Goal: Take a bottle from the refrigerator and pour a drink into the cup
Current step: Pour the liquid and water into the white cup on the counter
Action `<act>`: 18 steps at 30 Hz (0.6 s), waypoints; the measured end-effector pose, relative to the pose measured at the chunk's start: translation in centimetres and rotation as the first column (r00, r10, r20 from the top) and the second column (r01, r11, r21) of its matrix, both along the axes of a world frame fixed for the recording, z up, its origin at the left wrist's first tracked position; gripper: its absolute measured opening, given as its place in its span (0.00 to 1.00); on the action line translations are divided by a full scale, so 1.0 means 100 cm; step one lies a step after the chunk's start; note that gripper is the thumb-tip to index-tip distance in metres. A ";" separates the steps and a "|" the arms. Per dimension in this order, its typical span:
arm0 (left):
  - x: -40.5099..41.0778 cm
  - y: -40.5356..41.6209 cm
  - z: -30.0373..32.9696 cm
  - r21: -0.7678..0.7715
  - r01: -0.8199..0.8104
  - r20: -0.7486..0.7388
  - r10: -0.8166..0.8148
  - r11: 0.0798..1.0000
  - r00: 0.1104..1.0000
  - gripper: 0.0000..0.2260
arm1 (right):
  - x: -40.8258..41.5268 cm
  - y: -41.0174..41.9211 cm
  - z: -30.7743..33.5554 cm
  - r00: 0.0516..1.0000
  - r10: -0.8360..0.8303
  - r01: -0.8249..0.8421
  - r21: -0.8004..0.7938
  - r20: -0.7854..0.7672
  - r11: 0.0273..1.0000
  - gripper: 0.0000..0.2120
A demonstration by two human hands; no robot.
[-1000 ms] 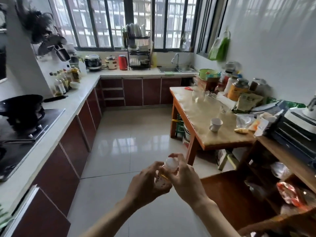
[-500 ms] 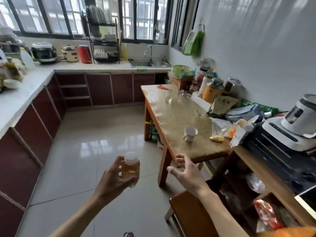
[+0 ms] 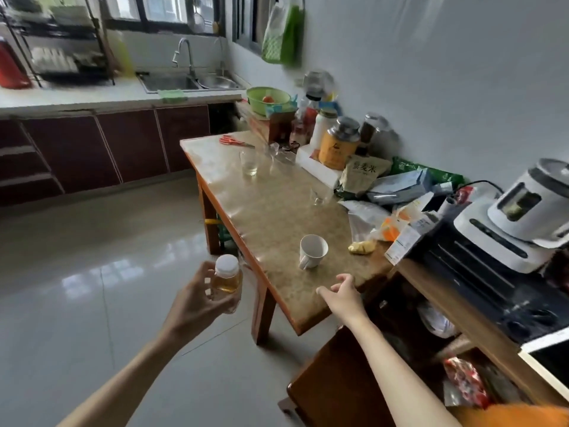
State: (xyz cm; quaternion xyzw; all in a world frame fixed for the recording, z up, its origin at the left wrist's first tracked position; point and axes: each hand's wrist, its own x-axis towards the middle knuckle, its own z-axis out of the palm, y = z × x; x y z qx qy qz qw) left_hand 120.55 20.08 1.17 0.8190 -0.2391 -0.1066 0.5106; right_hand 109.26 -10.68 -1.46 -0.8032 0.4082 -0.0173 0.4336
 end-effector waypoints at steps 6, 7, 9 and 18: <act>0.045 -0.029 -0.023 0.014 0.007 -0.047 -0.006 1.000 0.999 0.25 | 0.065 -0.040 -0.025 0.994 -0.047 0.041 -0.064 -0.098 0.997 0.51; 0.051 -0.035 -0.030 0.026 -0.007 -0.060 0.009 1.000 0.998 0.25 | 0.078 -0.048 -0.032 0.993 -0.047 0.039 -0.073 -0.112 0.997 0.53; 0.055 -0.044 -0.038 0.033 -0.040 -0.086 0.043 0.999 0.995 0.25 | 0.098 -0.058 -0.041 0.992 -0.048 0.039 -0.081 -0.120 0.996 0.57; 0.077 -0.069 -0.062 0.093 -0.268 -0.138 0.279 0.959 0.950 0.24 | 0.194 -0.100 -0.091 0.960 0.072 -0.129 -0.202 -0.271 0.971 0.48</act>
